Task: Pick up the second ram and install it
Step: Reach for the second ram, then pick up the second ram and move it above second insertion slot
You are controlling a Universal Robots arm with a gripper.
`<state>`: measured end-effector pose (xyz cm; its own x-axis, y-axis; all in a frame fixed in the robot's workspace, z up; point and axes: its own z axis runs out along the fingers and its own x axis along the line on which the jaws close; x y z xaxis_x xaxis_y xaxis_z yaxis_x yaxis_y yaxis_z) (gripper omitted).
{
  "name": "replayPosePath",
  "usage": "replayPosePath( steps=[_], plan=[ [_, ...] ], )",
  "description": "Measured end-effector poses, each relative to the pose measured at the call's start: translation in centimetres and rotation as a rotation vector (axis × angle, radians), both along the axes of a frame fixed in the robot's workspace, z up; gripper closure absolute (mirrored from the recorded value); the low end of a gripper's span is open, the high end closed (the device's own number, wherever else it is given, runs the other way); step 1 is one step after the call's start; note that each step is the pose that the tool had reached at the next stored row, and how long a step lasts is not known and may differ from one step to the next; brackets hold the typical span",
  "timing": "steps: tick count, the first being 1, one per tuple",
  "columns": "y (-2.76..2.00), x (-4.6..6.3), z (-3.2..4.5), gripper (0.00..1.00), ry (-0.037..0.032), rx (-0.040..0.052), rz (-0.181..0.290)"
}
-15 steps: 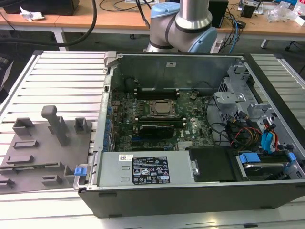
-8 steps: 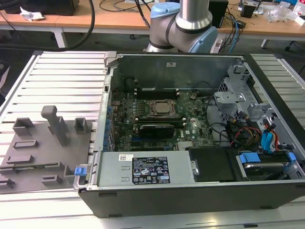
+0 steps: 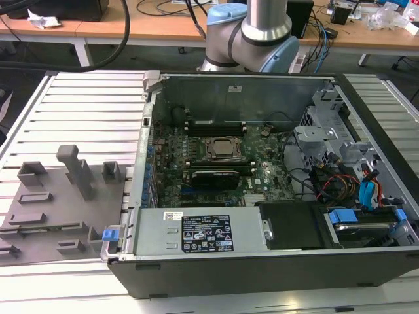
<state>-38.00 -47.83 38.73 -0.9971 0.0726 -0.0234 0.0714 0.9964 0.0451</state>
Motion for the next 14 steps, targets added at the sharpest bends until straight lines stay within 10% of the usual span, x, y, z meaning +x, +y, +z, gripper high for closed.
replayPosePath(
  steps=[7,14],
  plan=[
    [-0.02,0.00,0.00,0.89,-0.0001,0.0000,0.005],
    [-0.02,0.00,0.00,0.89,0.0000,0.0000,0.120]
  ],
)
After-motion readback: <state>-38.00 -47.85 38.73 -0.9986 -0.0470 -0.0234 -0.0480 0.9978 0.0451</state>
